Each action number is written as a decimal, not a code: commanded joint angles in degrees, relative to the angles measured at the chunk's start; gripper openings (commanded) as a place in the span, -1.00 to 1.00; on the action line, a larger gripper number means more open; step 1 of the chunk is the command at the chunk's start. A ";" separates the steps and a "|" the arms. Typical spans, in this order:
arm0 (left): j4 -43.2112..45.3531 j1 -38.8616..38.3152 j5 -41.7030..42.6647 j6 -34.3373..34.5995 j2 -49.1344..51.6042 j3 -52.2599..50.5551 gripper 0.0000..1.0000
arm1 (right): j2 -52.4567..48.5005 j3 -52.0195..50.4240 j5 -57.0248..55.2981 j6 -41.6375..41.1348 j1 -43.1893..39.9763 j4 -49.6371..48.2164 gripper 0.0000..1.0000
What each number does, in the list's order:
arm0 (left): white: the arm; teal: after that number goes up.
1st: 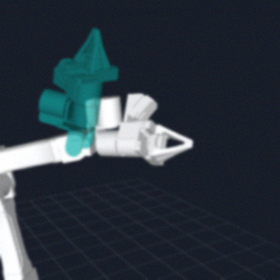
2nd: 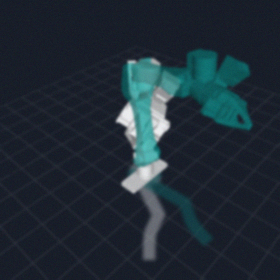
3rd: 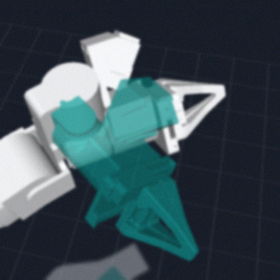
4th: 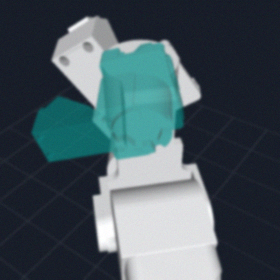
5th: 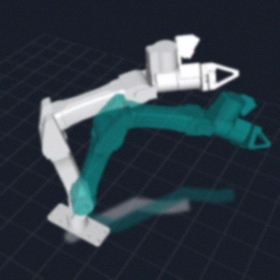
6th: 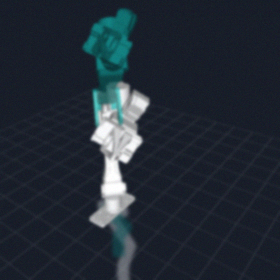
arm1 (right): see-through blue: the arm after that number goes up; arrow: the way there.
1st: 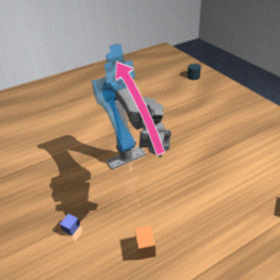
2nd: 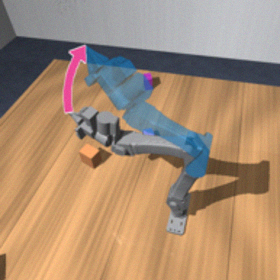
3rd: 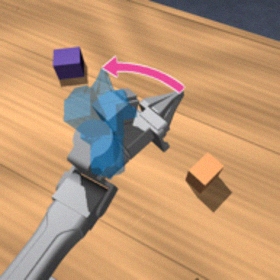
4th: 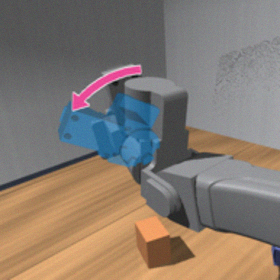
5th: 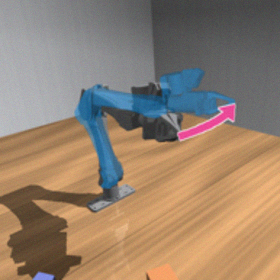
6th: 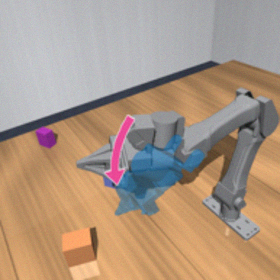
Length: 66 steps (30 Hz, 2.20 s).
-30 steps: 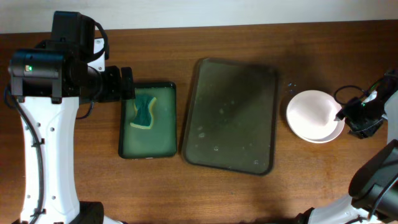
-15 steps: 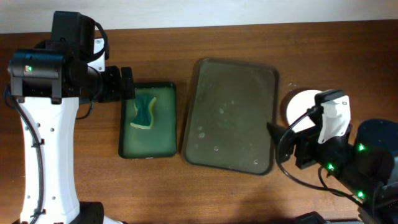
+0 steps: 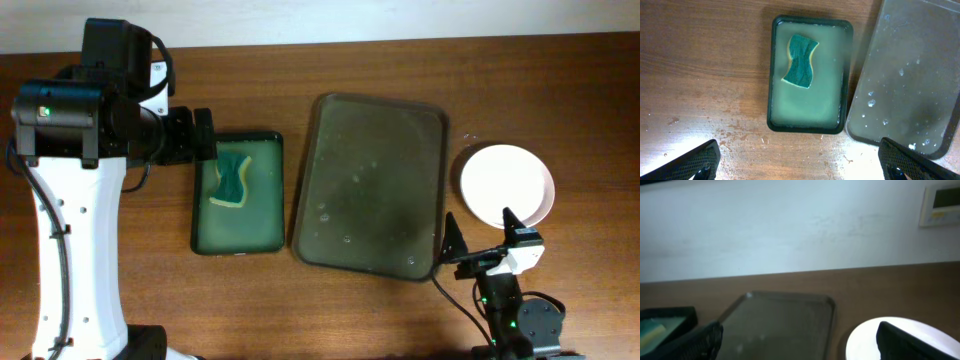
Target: Clean dirty plates on tray and stack at the side
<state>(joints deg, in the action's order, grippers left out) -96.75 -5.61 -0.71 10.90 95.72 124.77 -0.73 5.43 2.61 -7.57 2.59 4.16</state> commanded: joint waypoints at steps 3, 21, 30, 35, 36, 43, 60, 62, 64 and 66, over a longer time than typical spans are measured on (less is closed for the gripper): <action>0.04 0.04 -0.42 -0.33 -0.83 0.07 0.99 | 0.31 -5.11 -0.26 -0.35 -0.37 0.11 0.97; 34.95 -2.49 -7.26 -0.31 -30.95 -28.70 0.99 | 0.31 -5.11 -0.26 -0.35 -0.37 0.13 0.97; 83.10 2.16 -6.21 -0.31 -72.63 -95.19 0.99 | 0.31 -5.11 -0.26 -0.35 -0.37 0.13 0.97; 84.41 6.58 -6.21 -0.31 -88.89 -107.40 0.99 | 0.31 -5.11 -0.26 -0.35 -0.37 0.13 0.97; 85.57 6.58 -6.21 -0.31 -91.93 -109.72 0.99 | 0.31 -5.11 -0.26 -0.35 -0.37 0.13 0.96; 94.66 6.47 -7.26 -0.31 -95.45 -124.32 0.99 | 0.31 -5.11 -0.26 -0.35 -0.37 0.13 0.97; 92.78 6.47 -6.84 -0.31 -95.38 -124.28 0.99 | 0.31 -5.11 -0.26 -0.35 -0.37 0.13 0.96; 92.78 6.47 -6.84 -0.31 -95.38 -124.28 0.99 | 0.31 -5.11 -0.26 -0.35 -0.37 0.13 0.96; 92.78 6.47 -6.84 -0.31 -95.38 -124.28 0.99 | 0.31 -5.11 -0.26 -0.35 -0.37 0.13 0.97; 92.78 6.47 -6.82 -0.31 -95.38 -124.28 0.99 | 0.31 -5.11 -0.26 -0.35 -0.37 0.13 0.97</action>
<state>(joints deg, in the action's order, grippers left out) -3.66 0.69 -7.53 10.90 0.64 0.56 -0.84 0.73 2.55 -7.60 2.55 4.21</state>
